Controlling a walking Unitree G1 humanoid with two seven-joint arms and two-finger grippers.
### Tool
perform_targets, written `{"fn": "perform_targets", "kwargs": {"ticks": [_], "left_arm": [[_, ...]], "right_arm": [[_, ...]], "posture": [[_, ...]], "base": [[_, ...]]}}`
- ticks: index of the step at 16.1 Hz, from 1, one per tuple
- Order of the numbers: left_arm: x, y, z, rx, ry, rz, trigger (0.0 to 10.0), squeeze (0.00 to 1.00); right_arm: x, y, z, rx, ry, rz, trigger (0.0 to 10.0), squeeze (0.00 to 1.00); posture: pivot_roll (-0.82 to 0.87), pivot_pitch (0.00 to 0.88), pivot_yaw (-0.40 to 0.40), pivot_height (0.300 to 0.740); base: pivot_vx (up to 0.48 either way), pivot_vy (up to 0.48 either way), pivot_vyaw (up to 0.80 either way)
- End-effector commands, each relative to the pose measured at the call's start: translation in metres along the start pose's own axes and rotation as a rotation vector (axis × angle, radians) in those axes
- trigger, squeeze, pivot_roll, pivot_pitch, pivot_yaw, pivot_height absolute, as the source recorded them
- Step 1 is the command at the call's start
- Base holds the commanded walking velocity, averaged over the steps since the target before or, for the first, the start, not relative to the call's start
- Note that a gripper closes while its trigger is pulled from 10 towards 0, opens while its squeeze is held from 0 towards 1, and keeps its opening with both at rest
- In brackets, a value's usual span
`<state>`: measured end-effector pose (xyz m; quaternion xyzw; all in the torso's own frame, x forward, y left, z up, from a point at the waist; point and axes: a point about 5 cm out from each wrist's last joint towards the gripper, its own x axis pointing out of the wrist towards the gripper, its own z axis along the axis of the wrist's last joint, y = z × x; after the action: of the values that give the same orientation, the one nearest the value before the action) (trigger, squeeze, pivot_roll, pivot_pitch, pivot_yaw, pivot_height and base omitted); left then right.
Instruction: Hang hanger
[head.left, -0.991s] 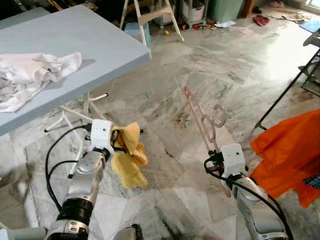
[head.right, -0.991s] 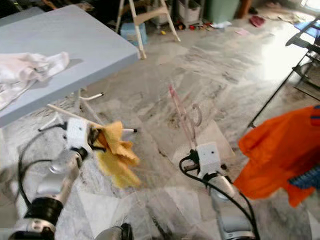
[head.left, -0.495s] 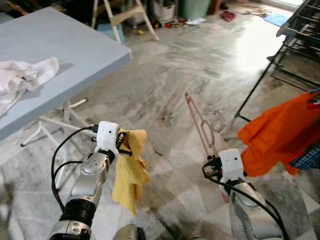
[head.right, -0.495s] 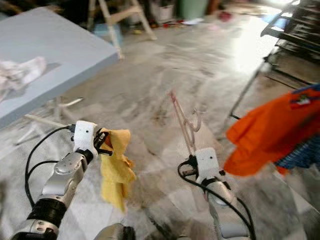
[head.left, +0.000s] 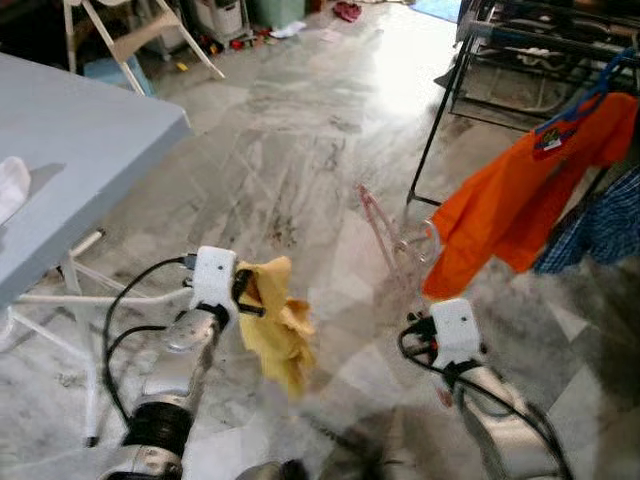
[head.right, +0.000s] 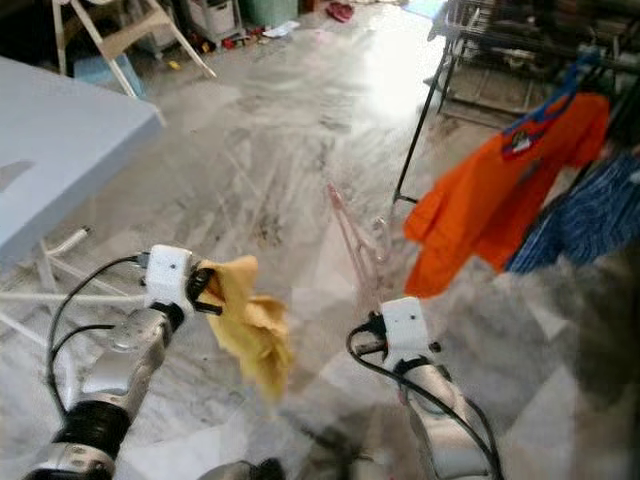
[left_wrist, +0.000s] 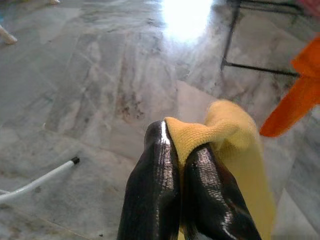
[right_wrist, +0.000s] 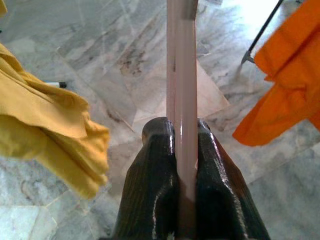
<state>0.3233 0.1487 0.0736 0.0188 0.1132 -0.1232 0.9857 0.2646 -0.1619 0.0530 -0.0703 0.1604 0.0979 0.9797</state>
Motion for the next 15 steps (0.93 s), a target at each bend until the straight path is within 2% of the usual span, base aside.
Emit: {"fn": "perform_targets", "kwargs": {"ticks": [1, 10, 12, 15], "left_arm": [[-0.004, 0.002, -0.002, 0.009, 0.003, 0.002, 10.0, 0.00], [-0.005, -0.006, -0.008, 0.006, 0.018, -0.011, 10.0, 0.00], [-0.007, -0.011, -0.014, -0.009, 0.026, -0.014, 10.0, 0.00], [-0.012, -0.021, -0.021, -0.045, 0.030, -0.025, 10.0, 0.00]], "right_arm": [[-0.001, 0.002, -0.002, 0.009, 0.002, -0.006, 10.0, 0.00], [0.000, 0.007, -0.005, -0.003, 0.023, -0.003, 10.0, 0.00], [0.000, 0.006, -0.008, -0.017, 0.039, -0.022, 10.0, 0.00], [0.001, 0.006, -0.006, 0.041, 0.034, -0.055, 10.0, 0.00]], "posture": [[-0.07, 0.163, 0.065, 0.740], [-0.07, 0.151, 0.047, 0.740], [-0.08, 0.145, 0.038, 0.740], [-0.08, 0.131, 0.032, 0.740]], "base": [[0.000, 0.315, 0.00], [0.000, 0.318, 0.00], [0.000, 0.000, 0.00], [0.000, 0.000, 0.00]]}}
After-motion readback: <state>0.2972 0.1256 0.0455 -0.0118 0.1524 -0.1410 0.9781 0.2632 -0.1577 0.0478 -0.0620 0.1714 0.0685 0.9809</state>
